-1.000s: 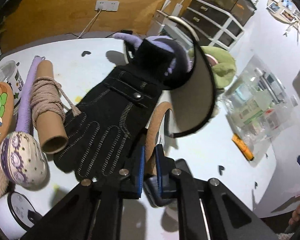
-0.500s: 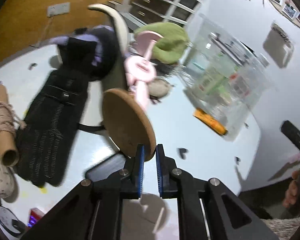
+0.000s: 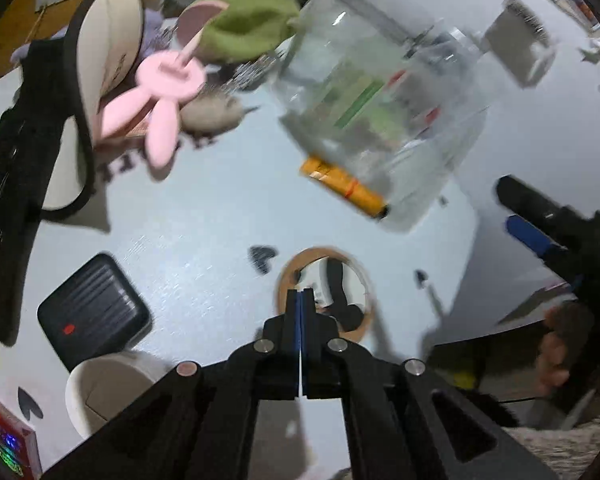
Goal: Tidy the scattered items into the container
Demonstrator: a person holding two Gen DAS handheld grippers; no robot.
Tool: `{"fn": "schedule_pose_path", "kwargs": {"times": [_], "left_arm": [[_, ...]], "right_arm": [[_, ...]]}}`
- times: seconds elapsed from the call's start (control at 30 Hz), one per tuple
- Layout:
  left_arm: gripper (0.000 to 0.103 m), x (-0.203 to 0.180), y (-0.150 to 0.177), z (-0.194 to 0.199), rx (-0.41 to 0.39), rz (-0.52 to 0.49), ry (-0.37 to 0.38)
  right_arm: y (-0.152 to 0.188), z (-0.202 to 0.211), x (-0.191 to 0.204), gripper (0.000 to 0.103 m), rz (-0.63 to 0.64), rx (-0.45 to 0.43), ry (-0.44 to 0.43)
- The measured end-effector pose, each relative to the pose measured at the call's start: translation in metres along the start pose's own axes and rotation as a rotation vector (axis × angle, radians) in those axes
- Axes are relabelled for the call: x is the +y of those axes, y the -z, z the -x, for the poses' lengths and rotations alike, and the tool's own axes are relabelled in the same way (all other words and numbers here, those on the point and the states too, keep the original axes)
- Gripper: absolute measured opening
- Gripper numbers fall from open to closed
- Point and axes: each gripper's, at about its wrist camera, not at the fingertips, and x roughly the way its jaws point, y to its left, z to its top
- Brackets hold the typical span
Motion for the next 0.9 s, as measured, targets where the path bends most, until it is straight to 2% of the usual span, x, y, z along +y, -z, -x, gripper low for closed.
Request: {"fn": "schedule_pose_path", "kwargs": {"times": [0.2, 0.33, 0.43, 0.5, 0.53, 0.6, 0.67, 0.77, 0.9], "left_arm": [[0.001, 0.006, 0.006, -0.007, 0.015, 0.011, -0.051], [0.002, -0.002, 0.004, -0.016, 0.036, -0.040, -0.114], [0.016, -0.011, 0.001, -0.029, 0.048, -0.090, -0.162], [0.036, -0.016, 0.000, -0.035, 0.054, -0.110, -0.158], [0.038, -0.019, 0.001, -0.038, 0.058, -0.120, -0.153], [0.038, -0.025, 0.004, -0.045, 0.071, -0.150, -0.147], [0.038, -0.031, 0.007, -0.052, 0.085, -0.179, -0.142], [0.038, -0.036, 0.011, -0.062, 0.109, -0.209, -0.155], [0.038, -0.044, 0.016, -0.071, 0.109, -0.245, -0.198]], "right_arm": [[0.005, -0.023, -0.024, 0.103, -0.102, 0.126, -0.024], [0.009, -0.031, -0.034, 0.103, -0.157, 0.187, -0.048], [0.014, -0.033, -0.036, 0.103, -0.186, 0.226, -0.062], [0.019, -0.032, -0.037, 0.103, -0.208, 0.246, -0.072], [0.023, -0.031, -0.037, 0.103, -0.218, 0.255, -0.078], [0.029, -0.029, -0.038, 0.095, -0.226, 0.268, -0.084], [0.036, -0.025, -0.039, 0.093, -0.229, 0.276, -0.075], [0.047, -0.020, -0.047, 0.081, -0.244, 0.286, -0.039], [0.056, -0.017, -0.066, 0.080, -0.280, 0.302, -0.022]]}}
